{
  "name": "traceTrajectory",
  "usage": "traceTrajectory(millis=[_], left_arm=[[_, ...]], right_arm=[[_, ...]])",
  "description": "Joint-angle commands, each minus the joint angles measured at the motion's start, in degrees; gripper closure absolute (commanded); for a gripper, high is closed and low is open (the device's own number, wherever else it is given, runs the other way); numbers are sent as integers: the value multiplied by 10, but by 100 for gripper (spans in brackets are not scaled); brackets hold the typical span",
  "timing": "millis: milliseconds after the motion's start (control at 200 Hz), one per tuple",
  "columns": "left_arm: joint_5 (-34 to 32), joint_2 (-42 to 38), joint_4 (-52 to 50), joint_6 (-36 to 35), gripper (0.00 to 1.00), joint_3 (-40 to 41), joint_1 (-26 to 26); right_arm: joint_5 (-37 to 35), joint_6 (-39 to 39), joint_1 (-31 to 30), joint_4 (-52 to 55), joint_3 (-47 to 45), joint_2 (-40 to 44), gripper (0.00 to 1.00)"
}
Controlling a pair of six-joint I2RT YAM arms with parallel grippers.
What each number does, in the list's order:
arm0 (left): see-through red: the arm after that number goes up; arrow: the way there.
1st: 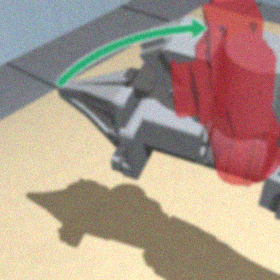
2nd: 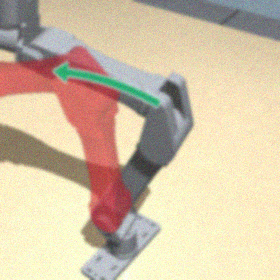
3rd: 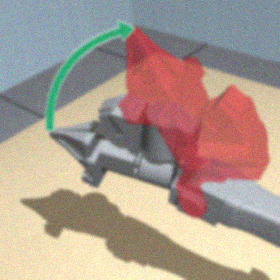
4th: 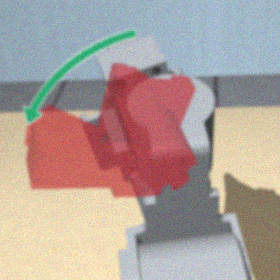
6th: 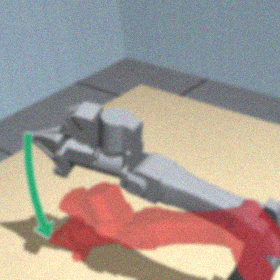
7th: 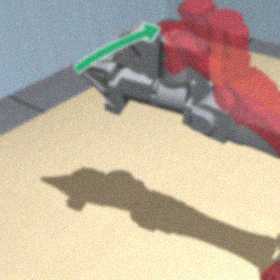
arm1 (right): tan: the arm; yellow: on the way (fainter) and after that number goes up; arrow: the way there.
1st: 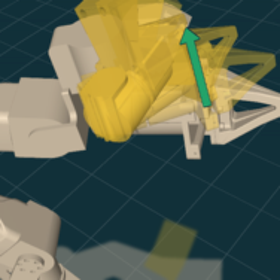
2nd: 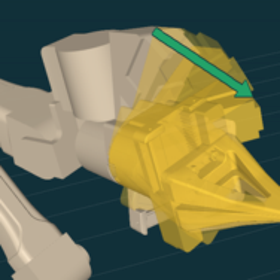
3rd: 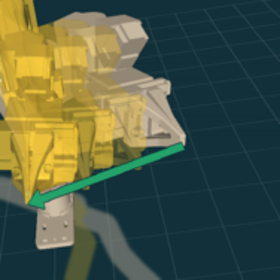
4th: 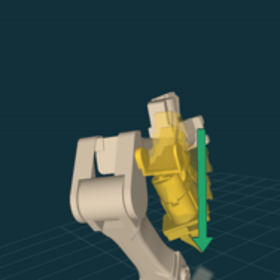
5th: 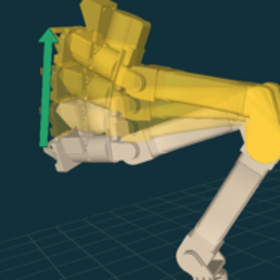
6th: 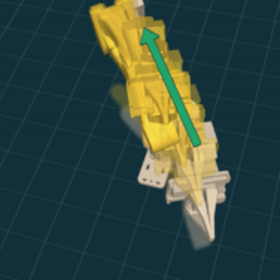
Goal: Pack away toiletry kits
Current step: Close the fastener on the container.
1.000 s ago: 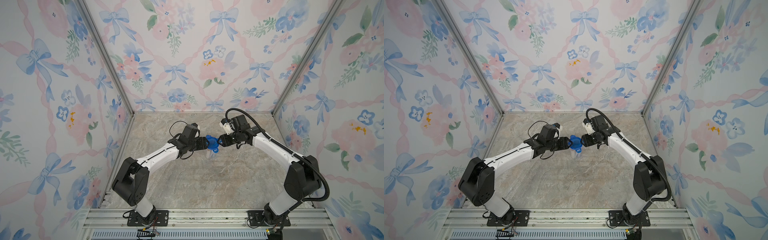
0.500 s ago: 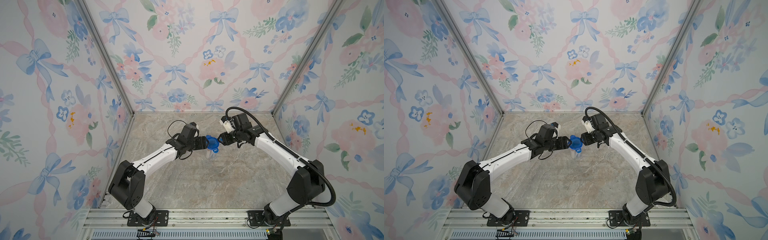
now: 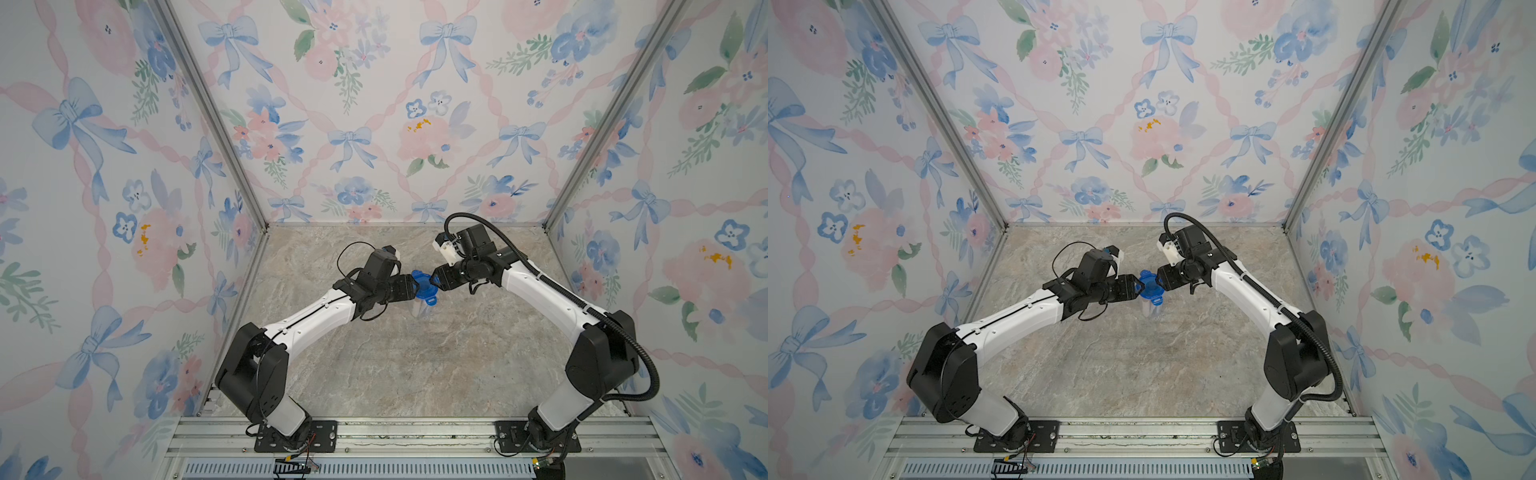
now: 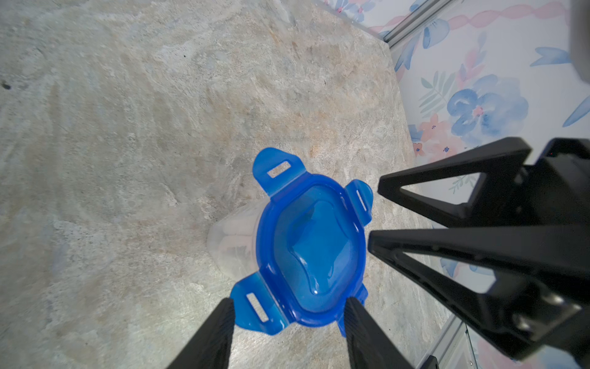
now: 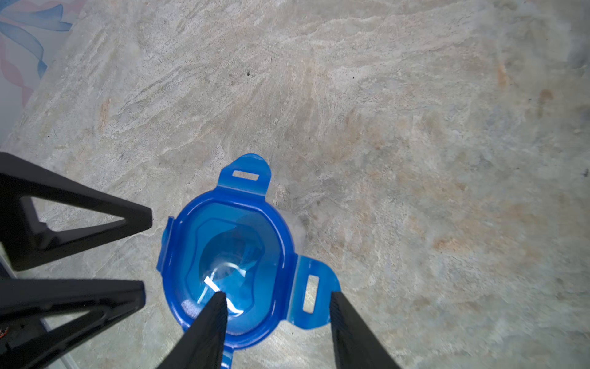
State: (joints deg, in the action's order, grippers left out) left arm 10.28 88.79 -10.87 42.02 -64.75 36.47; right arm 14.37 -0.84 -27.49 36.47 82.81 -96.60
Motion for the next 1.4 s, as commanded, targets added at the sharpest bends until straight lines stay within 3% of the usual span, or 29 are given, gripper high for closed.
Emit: traceTrajectory(millis=[0, 615, 1395], left_arm=[[12, 10, -12, 3, 44, -12, 6], [16, 34, -12, 5, 48, -9, 10], [37, 67, -8, 5, 57, -30, 15]], right_arm=[[18, -2, 1, 11, 14, -13, 46], [48, -14, 6, -4, -8, -28, 47], [121, -53, 19, -46, -44, -47, 58]])
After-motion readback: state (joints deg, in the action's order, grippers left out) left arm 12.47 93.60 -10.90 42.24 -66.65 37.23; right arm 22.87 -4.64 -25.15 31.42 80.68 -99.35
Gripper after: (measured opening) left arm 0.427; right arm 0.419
